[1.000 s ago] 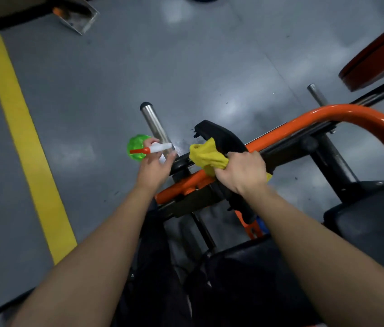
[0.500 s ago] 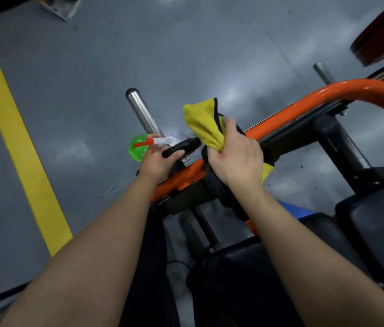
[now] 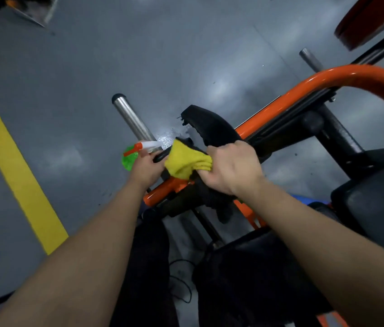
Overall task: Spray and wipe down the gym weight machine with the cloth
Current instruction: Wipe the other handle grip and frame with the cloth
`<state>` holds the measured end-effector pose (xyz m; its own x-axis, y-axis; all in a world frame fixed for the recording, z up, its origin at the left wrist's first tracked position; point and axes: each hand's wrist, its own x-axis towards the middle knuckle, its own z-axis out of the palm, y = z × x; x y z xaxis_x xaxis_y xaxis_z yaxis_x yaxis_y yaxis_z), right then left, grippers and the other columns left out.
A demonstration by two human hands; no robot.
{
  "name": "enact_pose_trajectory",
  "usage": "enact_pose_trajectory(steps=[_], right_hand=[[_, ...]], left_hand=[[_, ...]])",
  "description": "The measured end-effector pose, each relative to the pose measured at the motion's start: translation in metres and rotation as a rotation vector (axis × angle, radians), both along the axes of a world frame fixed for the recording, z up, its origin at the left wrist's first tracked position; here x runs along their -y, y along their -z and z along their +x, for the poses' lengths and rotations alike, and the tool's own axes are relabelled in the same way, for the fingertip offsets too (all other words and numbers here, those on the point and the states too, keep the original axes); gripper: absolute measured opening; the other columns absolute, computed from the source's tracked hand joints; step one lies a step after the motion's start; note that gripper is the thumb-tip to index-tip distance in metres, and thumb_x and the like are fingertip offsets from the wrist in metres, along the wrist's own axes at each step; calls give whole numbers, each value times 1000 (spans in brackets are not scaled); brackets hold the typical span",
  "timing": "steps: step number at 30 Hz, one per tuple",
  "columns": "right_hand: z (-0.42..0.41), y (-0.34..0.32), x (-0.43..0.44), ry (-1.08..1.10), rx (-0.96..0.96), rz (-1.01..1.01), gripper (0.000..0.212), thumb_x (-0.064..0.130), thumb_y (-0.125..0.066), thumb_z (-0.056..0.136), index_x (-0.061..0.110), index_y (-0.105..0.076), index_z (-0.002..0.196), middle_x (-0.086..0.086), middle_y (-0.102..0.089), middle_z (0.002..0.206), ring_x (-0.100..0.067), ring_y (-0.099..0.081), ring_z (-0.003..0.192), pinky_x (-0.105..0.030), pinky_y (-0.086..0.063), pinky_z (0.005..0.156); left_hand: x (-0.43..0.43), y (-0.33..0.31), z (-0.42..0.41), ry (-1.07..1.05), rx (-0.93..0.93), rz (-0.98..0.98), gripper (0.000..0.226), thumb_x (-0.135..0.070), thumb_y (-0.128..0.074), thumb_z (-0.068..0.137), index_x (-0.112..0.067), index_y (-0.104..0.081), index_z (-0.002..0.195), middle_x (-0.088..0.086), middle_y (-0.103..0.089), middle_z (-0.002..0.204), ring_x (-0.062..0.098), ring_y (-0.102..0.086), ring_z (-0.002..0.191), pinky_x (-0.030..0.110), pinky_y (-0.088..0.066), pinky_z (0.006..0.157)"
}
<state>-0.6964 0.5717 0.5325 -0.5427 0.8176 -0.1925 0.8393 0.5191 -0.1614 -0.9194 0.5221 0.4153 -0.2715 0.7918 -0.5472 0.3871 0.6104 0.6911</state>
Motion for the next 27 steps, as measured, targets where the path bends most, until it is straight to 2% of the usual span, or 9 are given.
enact_pose_trajectory(steps=[4, 8, 10, 13, 16, 18, 21, 24, 27], right_hand=[[-24, -18, -26, 94, 261, -309, 54, 60, -41, 94, 17, -69, 111, -11, -70, 119, -35, -65, 109, -37, -37, 78], [-42, -24, -37, 173, 463, -579, 24, 39, -45, 89, 20, -59, 93, -5, -61, 106, -31, -56, 98, -38, -47, 90], [-48, -18, -36, 227, 458, -584, 28, 36, -49, 88, 18, -61, 106, -4, -58, 104, -32, -59, 102, -39, -49, 89], [-47, 4, -19, 213, 274, -306, 52, 42, -52, 92, 17, -45, 137, -11, -67, 119, -39, -65, 107, -40, -38, 75], [-32, 12, 3, 132, -56, -101, 59, 35, -49, 93, 34, -38, 150, -5, -67, 126, -37, -66, 104, -40, -41, 76], [-16, 15, 20, 32, -270, -28, 60, 25, -48, 90, 34, -49, 149, 0, -68, 128, -32, -67, 103, -41, -45, 81], [9, 25, 45, -48, -466, 71, 46, 10, -52, 86, 23, -70, 126, 2, -71, 118, -24, -68, 105, -41, -46, 100], [19, 29, 49, -94, -500, 132, 34, 5, -54, 88, 15, -73, 115, -2, -70, 112, -25, -66, 105, -46, -42, 111], [26, 28, 46, -77, -578, 160, 31, -2, -49, 92, 1, -72, 113, -15, -68, 118, -35, -64, 108, -50, -46, 108]], left_hand=[[4, -4, -3, -10, 25, -47, 63, -74, -71, 76, -24, -76, 115, -2, -75, 109, 18, -69, 105, 43, -54, 101], [6, -7, -5, -7, 57, -38, 59, -69, -71, 82, -24, -74, 121, -2, -73, 112, 18, -67, 107, 43, -53, 103], [6, -8, -6, -4, 55, -49, 57, -67, -70, 83, -24, -74, 121, -1, -72, 114, 19, -67, 108, 44, -52, 103], [7, -9, -8, 11, 87, -12, 38, -62, -73, 85, -29, -76, 104, -3, -76, 104, 17, -70, 101, 45, -54, 99], [7, -7, -9, 6, 142, 54, 32, -51, -77, 85, -25, -74, 103, -6, -78, 103, 16, -72, 101, 49, -55, 99], [6, -6, -9, -4, 166, 66, 36, -48, -81, 83, -25, -72, 108, -4, -76, 112, 16, -70, 108, 49, -53, 103], [4, -6, -9, -29, 158, -44, 84, -78, -78, 62, -19, -70, 120, 5, -71, 118, 25, -66, 113, 44, -51, 103], [3, -4, -8, 47, 37, -65, 51, -64, -69, 87, -24, -73, 119, -1, -71, 117, 20, -64, 113, 33, -49, 100], [4, -3, -7, 54, 21, -34, 46, -60, -67, 90, -24, -74, 119, 1, -71, 119, 20, -63, 112, 34, -49, 101]])
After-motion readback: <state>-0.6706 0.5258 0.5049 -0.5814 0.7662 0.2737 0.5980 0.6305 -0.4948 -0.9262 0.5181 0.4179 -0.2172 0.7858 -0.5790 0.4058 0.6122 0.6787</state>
